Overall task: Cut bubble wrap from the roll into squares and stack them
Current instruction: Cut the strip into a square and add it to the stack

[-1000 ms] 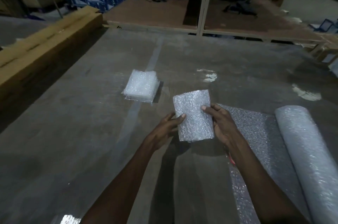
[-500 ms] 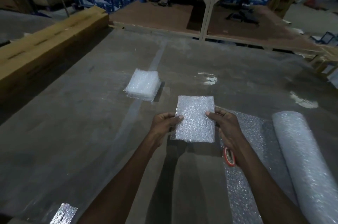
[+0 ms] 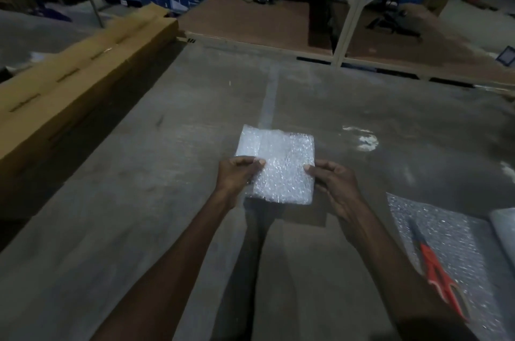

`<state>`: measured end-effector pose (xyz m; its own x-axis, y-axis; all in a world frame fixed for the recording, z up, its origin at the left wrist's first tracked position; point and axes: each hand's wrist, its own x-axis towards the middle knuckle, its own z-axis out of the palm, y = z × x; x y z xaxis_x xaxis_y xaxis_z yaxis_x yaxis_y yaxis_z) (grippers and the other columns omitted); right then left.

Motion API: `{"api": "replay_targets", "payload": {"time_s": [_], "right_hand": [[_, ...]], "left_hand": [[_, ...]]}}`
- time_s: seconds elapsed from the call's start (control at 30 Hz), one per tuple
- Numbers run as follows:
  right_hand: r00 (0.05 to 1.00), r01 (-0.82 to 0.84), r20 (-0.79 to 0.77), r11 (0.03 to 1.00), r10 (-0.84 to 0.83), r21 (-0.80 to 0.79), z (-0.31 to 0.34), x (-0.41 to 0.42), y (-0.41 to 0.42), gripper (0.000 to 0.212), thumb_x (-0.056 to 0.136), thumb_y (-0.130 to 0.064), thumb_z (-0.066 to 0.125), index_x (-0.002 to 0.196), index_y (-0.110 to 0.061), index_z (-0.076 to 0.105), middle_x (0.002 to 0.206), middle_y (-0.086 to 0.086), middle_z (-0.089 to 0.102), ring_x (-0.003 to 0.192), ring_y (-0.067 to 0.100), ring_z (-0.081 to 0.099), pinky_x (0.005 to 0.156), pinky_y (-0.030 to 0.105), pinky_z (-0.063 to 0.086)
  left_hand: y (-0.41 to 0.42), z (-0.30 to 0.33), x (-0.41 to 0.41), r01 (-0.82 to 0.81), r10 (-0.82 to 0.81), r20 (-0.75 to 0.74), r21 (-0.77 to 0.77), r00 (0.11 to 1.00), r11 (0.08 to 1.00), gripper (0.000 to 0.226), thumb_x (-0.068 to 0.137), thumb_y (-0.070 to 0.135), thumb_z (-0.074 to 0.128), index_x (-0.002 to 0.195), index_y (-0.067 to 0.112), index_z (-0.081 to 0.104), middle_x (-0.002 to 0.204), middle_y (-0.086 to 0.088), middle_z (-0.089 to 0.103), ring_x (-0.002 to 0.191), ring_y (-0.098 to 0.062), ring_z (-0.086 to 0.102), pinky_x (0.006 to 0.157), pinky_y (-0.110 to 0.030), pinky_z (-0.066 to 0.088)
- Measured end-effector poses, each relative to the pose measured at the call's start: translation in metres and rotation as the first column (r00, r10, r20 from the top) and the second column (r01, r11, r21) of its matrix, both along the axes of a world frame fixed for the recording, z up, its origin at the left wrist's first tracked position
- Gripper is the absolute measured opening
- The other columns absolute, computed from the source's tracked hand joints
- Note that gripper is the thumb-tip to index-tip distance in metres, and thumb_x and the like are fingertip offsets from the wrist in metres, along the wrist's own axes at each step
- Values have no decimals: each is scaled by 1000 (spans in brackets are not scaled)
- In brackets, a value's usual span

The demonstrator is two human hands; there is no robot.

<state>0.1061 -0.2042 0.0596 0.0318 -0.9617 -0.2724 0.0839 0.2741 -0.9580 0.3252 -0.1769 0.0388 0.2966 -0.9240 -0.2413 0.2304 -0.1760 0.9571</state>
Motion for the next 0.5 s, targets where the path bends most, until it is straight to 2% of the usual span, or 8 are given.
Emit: {"api": "replay_targets", "payload": {"time_s": [0.13,0.2,0.27,0.33,0.4,0.5], "right_hand": [[998,67,-15,998,-67,-1,0,43,-37,14,79,-2,83,86,-6,72,79,5,78,72,16,72,66,26,61],[994,110,-9,994,-109,17,-2,60,-54,16,78,-1,84,84,-5,70,77,6,76,70,17,72,65,26,61],[990,141,-13,990,-140,28,-4,72,-67,18,77,0,84,83,-4,69,76,7,75,67,16,70,63,26,60],[986,159,-52,987,-158,22,-7,82,-78,19,76,0,85,81,-4,68,73,7,73,62,14,67,57,24,57],[974,191,-127,982,-189,5,-14,87,-88,21,74,-1,87,76,-7,67,69,6,71,55,11,63,52,23,53],[932,224,-290,975,-218,-16,-28,91,-96,22,70,-8,91,73,-11,69,75,10,75,62,19,66,61,33,56]], "left_hand": [[-44,3,40,-17,15,66,23,998,1000,8,82,12,81,82,6,76,65,-1,68,48,-3,52,48,-17,44],[-62,2,51,-10,7,89,37,996,999,14,85,10,78,73,8,72,50,7,60,41,-1,44,42,-15,38],[-78,-3,58,-19,13,114,47,993,999,17,86,10,77,71,7,70,48,6,55,38,-1,40,41,-15,34],[-91,-9,65,-37,29,139,59,990,998,17,84,15,80,71,7,72,59,-4,59,46,-8,44,48,-19,37],[-100,-17,70,-44,30,183,72,983,996,21,75,27,85,73,8,76,68,-8,67,58,-15,53,59,-29,45],[-106,-29,74,-15,-20,395,87,919,996,26,72,37,84,79,12,79,73,0,74,65,-13,63,69,-32,53]]}}
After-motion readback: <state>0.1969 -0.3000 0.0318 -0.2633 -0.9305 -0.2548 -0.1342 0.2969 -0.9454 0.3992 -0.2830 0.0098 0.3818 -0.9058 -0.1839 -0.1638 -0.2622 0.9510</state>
